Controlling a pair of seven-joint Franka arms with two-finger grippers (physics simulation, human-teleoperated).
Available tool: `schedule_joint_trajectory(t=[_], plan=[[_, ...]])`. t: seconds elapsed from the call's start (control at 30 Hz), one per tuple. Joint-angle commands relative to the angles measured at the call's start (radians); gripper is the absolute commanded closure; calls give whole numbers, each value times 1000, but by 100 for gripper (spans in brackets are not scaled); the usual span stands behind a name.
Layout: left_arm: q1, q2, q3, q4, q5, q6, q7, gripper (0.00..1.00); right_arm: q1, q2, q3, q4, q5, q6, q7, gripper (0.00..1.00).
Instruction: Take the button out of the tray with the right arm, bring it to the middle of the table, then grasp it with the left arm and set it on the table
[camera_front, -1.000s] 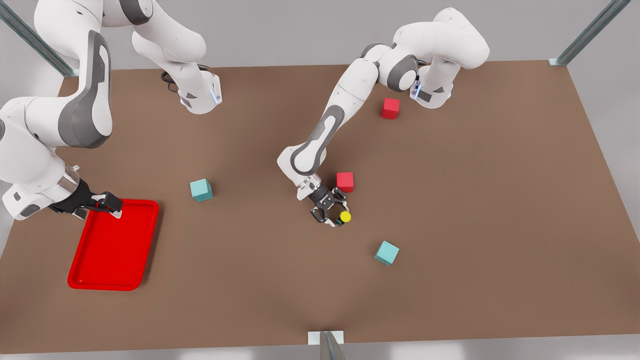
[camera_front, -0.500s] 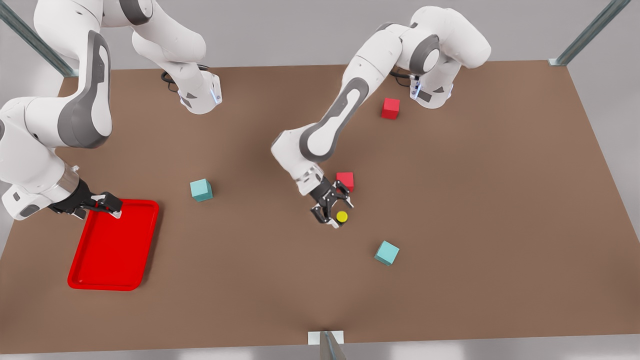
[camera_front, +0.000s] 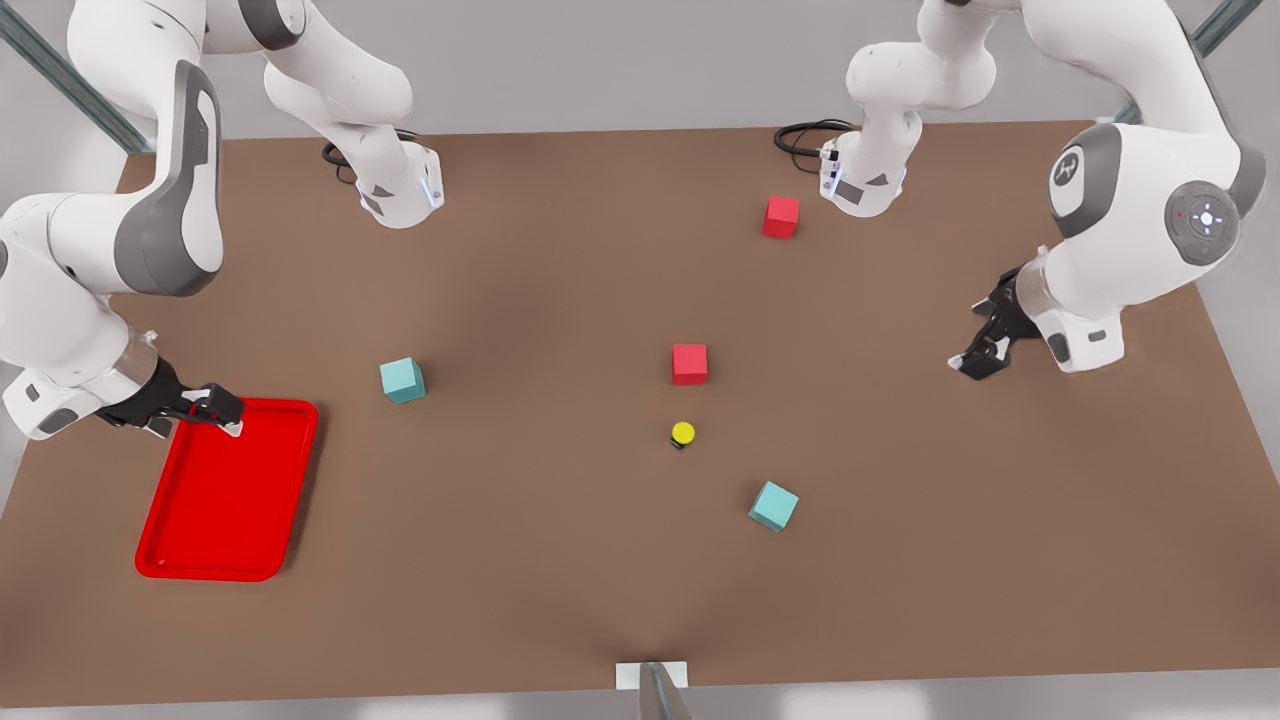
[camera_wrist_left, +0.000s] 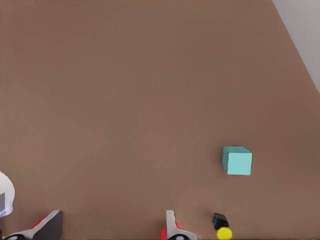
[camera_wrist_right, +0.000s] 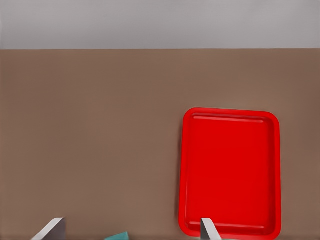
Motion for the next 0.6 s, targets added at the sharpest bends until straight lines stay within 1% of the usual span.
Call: schedule_joint_trajectory(t=[0.0,0.1,0.33,0.43,0.47,0.57], plan=[[43,-30,-53,-61,91,151,1127,0,-1,0,0,0,0,1,-1,0],[57,16,-51,-55,92,173,1136,0,0,11,0,0,0,1,-1,0],[51,14,-53,-59,99,174,1134,0,2,14,0,0,-1,1,-1,0],[51,13,-53,-59,100,173,1134,0,5,-24,5,0,-3,-17,3,0],[52,13,-53,-59,102,173,1134,0,3,-43,25,0,-4,-19,9,0],[51,10,-56,-59,119,171,1130,0,3,-53,28,0,-4,-19,9,0]])
